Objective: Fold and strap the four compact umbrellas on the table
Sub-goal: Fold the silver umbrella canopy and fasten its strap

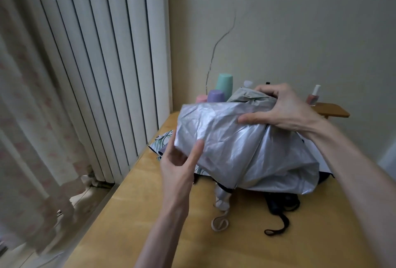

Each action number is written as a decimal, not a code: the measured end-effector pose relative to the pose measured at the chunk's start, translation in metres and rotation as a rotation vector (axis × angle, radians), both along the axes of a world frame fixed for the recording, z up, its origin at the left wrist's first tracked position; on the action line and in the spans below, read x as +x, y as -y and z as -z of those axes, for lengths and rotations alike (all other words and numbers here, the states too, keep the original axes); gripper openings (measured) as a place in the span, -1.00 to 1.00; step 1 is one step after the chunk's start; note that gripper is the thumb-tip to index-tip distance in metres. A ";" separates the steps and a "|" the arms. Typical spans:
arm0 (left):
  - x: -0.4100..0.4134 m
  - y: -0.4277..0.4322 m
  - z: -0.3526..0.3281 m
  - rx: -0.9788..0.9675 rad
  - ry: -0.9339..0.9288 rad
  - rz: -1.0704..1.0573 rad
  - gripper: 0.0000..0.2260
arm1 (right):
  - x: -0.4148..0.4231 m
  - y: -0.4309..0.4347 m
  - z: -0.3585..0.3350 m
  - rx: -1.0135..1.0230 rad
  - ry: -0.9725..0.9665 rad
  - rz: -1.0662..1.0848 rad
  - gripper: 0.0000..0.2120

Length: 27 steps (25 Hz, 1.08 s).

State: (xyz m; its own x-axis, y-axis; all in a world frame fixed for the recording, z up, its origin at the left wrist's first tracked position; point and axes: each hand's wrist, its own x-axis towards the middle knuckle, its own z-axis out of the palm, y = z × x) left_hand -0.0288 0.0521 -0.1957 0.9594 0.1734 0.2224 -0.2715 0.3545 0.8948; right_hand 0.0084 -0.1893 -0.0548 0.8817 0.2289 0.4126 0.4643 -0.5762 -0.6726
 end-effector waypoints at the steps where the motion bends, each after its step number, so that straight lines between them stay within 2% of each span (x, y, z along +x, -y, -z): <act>1: 0.005 -0.002 0.002 -0.101 -0.045 0.103 -0.68 | 0.001 -0.001 0.002 -0.034 0.005 -0.007 -0.59; 3: 0.011 -0.004 0.007 -0.160 -0.083 0.228 -0.75 | 0.006 -0.004 0.007 -0.080 0.019 0.007 -0.58; 4: 0.012 -0.004 0.011 -0.116 -0.065 0.249 -0.78 | 0.009 -0.004 0.010 -0.092 0.027 0.025 -0.58; 6: 0.011 -0.006 0.014 0.066 0.064 0.263 -0.97 | 0.014 -0.005 0.017 -0.105 0.051 0.069 -0.55; 8: 0.006 -0.003 0.013 0.298 0.237 0.319 -0.73 | 0.019 -0.003 0.022 -0.113 0.078 0.107 -0.56; 11: 0.002 0.003 0.012 0.494 0.393 0.411 -0.62 | 0.021 0.000 0.023 -0.123 0.088 0.103 -0.64; 14: -0.002 -0.003 0.004 0.395 0.285 0.462 -0.68 | 0.019 -0.002 0.021 -0.145 0.076 0.080 -0.69; 16: 0.003 -0.015 0.000 0.285 0.164 0.383 -0.57 | 0.018 -0.004 0.020 -0.172 0.063 0.104 -0.67; 18: 0.014 -0.025 0.004 0.200 0.085 0.336 -0.37 | 0.018 -0.007 0.019 -0.202 0.054 0.128 -0.64; 19: 0.016 -0.027 0.005 0.170 0.072 0.325 -0.36 | 0.017 -0.009 0.018 -0.217 0.056 0.130 -0.64; 22: 0.015 -0.026 0.003 0.197 0.090 0.211 -0.54 | 0.014 -0.012 0.015 -0.233 0.073 0.098 -0.65; 24: 0.017 -0.022 0.005 0.145 0.059 0.068 -0.72 | 0.011 -0.012 0.014 -0.230 0.076 0.074 -0.64; 27: 0.028 -0.015 0.013 0.128 -0.020 -0.077 -0.77 | 0.008 -0.012 0.012 -0.236 0.065 0.046 -0.60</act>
